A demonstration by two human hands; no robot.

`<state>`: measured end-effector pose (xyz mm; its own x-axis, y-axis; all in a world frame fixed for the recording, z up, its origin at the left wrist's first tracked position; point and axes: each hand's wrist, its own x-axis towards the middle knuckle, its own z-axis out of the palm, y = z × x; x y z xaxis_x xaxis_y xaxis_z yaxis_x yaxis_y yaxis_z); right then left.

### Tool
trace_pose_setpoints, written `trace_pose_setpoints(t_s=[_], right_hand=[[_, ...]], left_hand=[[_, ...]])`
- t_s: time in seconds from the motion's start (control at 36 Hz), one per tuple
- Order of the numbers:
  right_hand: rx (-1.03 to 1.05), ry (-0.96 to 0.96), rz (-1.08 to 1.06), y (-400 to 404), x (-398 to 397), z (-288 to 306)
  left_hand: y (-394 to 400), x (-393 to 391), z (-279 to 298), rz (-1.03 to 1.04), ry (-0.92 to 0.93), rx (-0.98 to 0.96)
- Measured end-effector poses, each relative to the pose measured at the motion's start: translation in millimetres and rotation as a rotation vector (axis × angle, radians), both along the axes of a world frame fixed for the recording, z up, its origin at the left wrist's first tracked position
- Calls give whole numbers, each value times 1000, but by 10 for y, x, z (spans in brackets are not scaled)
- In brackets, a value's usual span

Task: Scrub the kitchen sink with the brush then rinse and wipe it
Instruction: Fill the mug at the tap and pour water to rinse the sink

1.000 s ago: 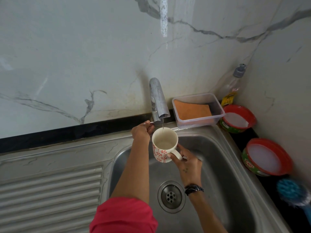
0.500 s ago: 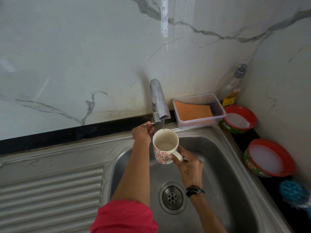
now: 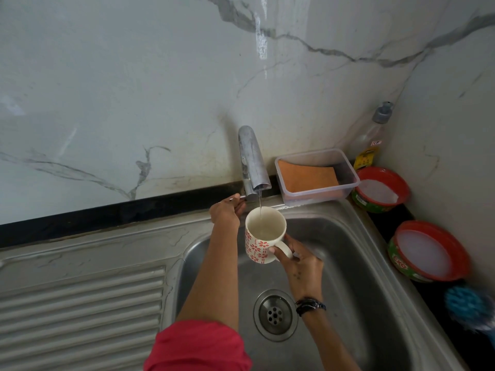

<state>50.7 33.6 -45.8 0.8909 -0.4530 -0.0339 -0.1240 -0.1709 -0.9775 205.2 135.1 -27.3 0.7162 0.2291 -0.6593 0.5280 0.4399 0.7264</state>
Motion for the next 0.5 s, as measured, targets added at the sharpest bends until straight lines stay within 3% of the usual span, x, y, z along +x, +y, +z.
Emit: trace_pose_setpoints(t_s=[0.5], right_hand=[[-9,6,6,-21,-18,50]], left_hand=[[5,-3,-4,-22,-12,16]])
